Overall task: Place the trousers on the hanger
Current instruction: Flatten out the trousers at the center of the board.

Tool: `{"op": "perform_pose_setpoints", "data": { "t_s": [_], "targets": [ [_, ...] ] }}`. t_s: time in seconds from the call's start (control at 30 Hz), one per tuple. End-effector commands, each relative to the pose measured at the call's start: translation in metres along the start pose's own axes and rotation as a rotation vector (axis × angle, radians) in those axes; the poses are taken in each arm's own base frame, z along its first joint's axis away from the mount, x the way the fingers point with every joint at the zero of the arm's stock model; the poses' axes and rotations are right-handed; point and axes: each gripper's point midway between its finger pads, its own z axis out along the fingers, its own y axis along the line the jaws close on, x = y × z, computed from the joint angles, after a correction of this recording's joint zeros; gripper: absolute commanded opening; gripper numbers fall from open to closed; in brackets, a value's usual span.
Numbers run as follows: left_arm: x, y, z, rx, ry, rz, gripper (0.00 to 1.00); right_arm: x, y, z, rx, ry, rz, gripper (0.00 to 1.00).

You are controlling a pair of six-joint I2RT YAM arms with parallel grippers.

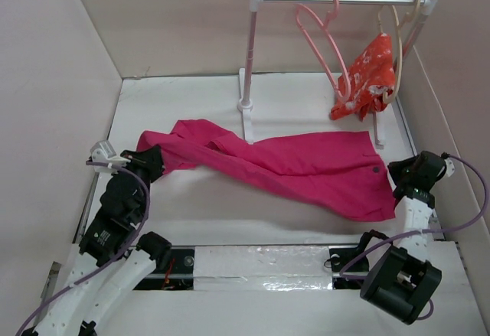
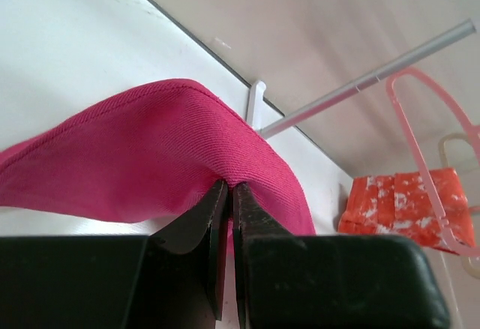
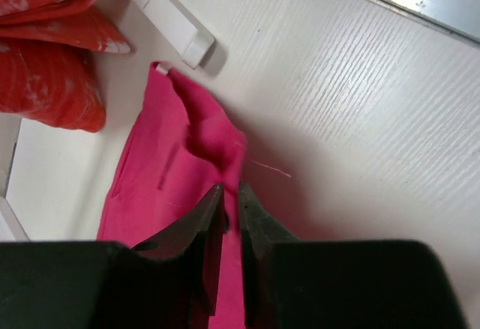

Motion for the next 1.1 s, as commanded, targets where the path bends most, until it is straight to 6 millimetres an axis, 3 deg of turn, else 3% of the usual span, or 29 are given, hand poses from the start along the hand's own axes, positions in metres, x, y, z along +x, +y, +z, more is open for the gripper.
{"op": "perform_pose_setpoints", "data": {
  "t_s": [0.0, 0.2, 0.3, 0.33, 0.37, 0.43, 0.47, 0.57, 0.6, 0.63, 0.73, 0.8, 0.83, 0.97, 1.07],
  "targets": [
    [-0.025, 0.011, -0.008, -0.082, -0.065, -0.016, 0.0, -0.02, 0.013, -0.003, -0.052, -0.079, 0.001, 0.31],
    [-0.016, 0.026, -0.031, -0.043, -0.014, -0.047, 0.0, -0.028, 0.038, -0.023, -0.167, -0.098, -0.027, 0.45],
    [-0.023, 0.037, -0.046, -0.04, -0.034, -0.072, 0.32, -0.02, 0.069, -0.038, -0.296, -0.071, -0.09, 0.51],
    [-0.033, 0.039, -0.052, -0.045, -0.062, -0.093, 0.52, -0.006, 0.084, -0.046, -0.359, -0.027, -0.138, 0.51],
    [-0.033, 0.044, -0.053, -0.062, -0.068, -0.089, 0.56, -0.001, 0.094, -0.051, -0.393, -0.016, -0.154, 0.51],
    [-0.05, 0.046, -0.063, -0.058, -0.11, -0.113, 0.58, 0.009, 0.108, -0.061, -0.439, 0.007, -0.222, 0.48],
    [-0.056, 0.047, -0.067, -0.058, -0.13, -0.125, 0.58, 0.026, 0.12, -0.069, -0.497, 0.05, -0.266, 0.44],
    [-0.07, 0.042, -0.072, -0.024, -0.173, -0.138, 0.57, 0.058, 0.14, -0.082, -0.606, 0.146, -0.353, 0.23],
    [-0.063, 0.04, -0.068, -0.018, -0.156, -0.102, 0.57, 0.079, 0.149, -0.092, -0.659, 0.201, -0.397, 0.06],
    [-0.054, 0.032, -0.057, -0.014, -0.125, -0.069, 0.56, 0.09, 0.154, -0.097, -0.688, 0.227, -0.421, 0.01],
    [-0.009, 0.019, -0.021, -0.054, 0.027, 0.04, 0.56, 0.138, 0.167, -0.119, -0.811, 0.326, -0.512, 0.0],
    [0.017, 0.027, -0.002, -0.107, 0.066, 0.071, 0.56, 0.162, 0.174, -0.128, -0.856, 0.369, -0.581, 0.0],
    [0.027, 0.021, 0.011, -0.11, 0.072, 0.043, 0.58, 0.184, 0.178, -0.145, -0.906, 0.418, -0.633, 0.0],
    [0.062, 0.028, 0.046, -0.163, 0.073, -0.007, 0.67, 0.22, 0.185, -0.151, -0.899, 0.433, -0.761, 0.0],
    [0.069, 0.038, 0.076, -0.268, 0.06, 0.025, 0.7, 0.239, 0.19, -0.155, -0.926, 0.453, -0.802, 0.0]
  ]
}}
